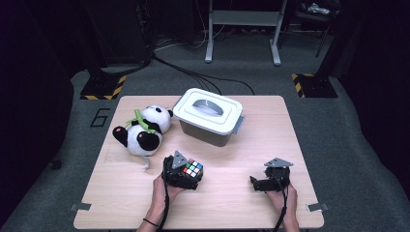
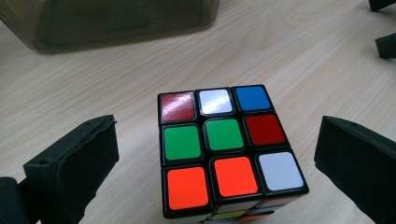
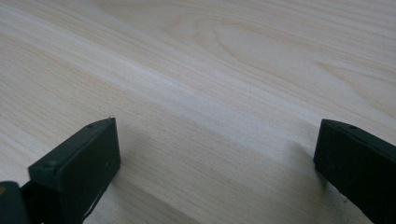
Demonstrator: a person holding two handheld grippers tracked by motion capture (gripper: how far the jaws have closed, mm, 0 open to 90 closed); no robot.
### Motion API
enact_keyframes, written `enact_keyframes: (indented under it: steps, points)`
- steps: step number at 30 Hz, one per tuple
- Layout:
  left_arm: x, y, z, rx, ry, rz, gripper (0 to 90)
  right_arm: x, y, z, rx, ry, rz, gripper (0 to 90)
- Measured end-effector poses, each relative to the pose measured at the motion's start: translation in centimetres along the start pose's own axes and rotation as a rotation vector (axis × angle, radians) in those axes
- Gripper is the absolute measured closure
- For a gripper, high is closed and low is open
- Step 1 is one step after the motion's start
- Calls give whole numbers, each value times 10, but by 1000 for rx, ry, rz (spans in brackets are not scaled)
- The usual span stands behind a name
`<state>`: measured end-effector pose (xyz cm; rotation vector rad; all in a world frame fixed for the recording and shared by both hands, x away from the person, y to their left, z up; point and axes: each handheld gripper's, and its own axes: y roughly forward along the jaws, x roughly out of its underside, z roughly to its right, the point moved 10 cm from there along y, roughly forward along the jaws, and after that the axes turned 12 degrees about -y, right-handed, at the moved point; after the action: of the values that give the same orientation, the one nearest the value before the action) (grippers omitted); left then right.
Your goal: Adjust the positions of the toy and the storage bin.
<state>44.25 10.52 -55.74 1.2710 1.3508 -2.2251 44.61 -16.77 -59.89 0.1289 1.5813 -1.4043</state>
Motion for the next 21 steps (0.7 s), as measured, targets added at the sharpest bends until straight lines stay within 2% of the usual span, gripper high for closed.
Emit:
enact_keyframes:
  steps: [3, 7, 11, 15, 18, 19, 21]
  points:
    - [3, 4, -2, -9, -5, -7, 2, 0, 0, 1, 5, -2, 2, 0]
    - [7, 7, -3, -22, 8, -11, 91, 0, 0, 1, 5, -2, 2, 0]
    - [9, 8, -3, -18, 2, -4, 148, 0, 0, 1, 5, -2, 1, 0]
    - [12, 11, -2, -9, 2, -9, 167, 0, 0, 1, 5, -2, 1, 0]
    - [14, 10, -3, -5, 8, -10, 289, 0, 0, 1, 6, -2, 3, 0]
    - [13, 9, -4, -15, 16, 0, 321, 0, 0, 1, 6, -2, 2, 0]
    - [13, 8, -6, -15, 17, 13, 340, 0, 0, 1, 4, -1, 3, 0]
